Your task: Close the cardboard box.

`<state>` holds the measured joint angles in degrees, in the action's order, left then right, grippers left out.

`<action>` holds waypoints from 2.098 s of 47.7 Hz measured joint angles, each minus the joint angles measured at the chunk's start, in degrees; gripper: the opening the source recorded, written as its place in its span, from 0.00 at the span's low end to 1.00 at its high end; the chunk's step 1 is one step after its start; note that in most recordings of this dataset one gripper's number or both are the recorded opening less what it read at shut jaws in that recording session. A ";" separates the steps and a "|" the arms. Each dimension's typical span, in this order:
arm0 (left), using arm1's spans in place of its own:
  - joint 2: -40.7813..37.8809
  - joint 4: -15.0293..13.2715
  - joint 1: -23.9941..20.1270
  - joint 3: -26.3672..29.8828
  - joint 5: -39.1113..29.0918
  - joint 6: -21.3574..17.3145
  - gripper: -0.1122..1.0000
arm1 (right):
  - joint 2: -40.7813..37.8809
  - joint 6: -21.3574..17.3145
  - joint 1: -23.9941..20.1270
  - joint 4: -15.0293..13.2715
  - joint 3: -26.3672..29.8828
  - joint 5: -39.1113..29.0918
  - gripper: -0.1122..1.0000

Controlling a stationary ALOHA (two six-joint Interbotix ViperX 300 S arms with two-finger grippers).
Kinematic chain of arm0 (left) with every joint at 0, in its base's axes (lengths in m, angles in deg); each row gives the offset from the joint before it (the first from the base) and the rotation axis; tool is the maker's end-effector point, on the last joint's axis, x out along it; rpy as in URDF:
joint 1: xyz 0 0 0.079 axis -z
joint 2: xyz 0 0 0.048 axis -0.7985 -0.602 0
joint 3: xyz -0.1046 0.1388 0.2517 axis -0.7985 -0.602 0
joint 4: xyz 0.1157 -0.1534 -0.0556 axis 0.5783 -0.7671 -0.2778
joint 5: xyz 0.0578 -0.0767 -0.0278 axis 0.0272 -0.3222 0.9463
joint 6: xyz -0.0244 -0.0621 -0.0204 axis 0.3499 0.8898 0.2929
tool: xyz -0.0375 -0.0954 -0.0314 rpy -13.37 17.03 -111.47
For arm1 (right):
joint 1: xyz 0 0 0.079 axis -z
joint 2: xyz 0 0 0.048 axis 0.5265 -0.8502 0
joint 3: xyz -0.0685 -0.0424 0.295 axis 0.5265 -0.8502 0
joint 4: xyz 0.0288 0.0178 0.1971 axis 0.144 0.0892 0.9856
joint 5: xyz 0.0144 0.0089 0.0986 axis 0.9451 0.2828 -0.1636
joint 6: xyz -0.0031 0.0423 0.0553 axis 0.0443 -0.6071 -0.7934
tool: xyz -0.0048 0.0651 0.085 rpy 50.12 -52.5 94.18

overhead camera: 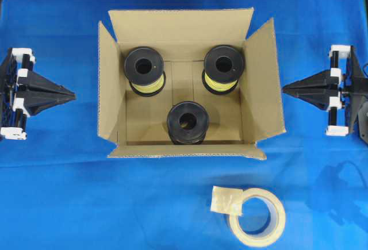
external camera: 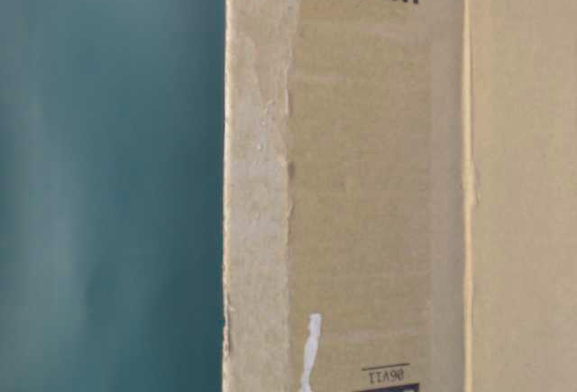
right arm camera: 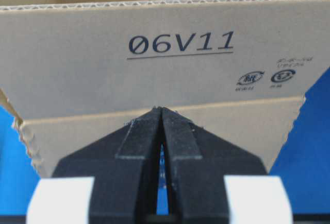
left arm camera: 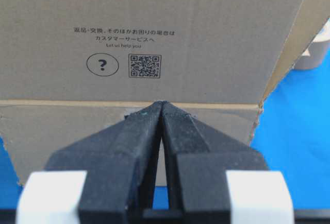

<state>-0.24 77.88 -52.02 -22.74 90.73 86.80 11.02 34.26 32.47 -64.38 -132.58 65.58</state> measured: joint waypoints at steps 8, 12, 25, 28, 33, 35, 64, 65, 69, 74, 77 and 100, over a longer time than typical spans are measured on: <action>-5.98 -0.09 0.00 2.02 4.66 -0.18 0.10 | -5.54 0.00 0.00 0.09 4.04 0.70 0.10; -10.72 -0.09 0.00 4.22 7.12 -0.62 0.10 | -8.96 0.00 0.00 0.00 6.33 1.14 0.10; -26.89 0.00 -1.23 14.33 11.25 -1.32 0.10 | -18.19 0.53 0.00 -0.35 14.50 1.93 0.10; -29.36 -0.09 -1.76 16.61 11.34 -1.76 0.10 | -19.60 0.44 -0.09 -0.44 15.82 1.93 0.10; -32.34 -0.09 -2.20 19.69 11.34 -2.90 0.10 | -21.80 0.53 0.00 -0.44 17.84 1.93 0.10; -33.49 -0.09 -2.29 20.83 11.34 -3.52 0.10 | -22.59 0.62 0.00 -0.44 18.37 1.93 0.10; -39.29 -0.09 -3.25 27.07 4.57 -3.78 0.10 | -27.16 0.70 -0.09 -0.44 21.36 1.32 0.10; -39.55 -0.09 -3.25 27.16 4.22 -3.52 0.10 | -27.42 0.70 -0.09 -0.44 21.36 1.14 0.10; -40.96 -0.09 -3.25 27.51 3.34 -3.08 0.10 | -28.83 0.18 -0.09 -0.44 21.45 0.97 0.10; -42.54 -0.09 -3.25 27.69 3.16 -1.85 0.10 | -30.41 0.09 -0.09 -0.18 21.53 0.97 0.10; -43.24 -0.09 -3.25 27.86 2.99 -1.58 0.10 | -30.76 0.18 -0.18 0.09 21.53 0.97 0.10; -47.81 -0.09 -5.45 36.39 1.14 -2.64 0.10 | -31.99 0.09 -0.70 0.35 22.94 0.88 0.10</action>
<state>-48.05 77.80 -57.47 13.64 91.87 84.16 -20.97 34.35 31.77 -64.02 -109.64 66.46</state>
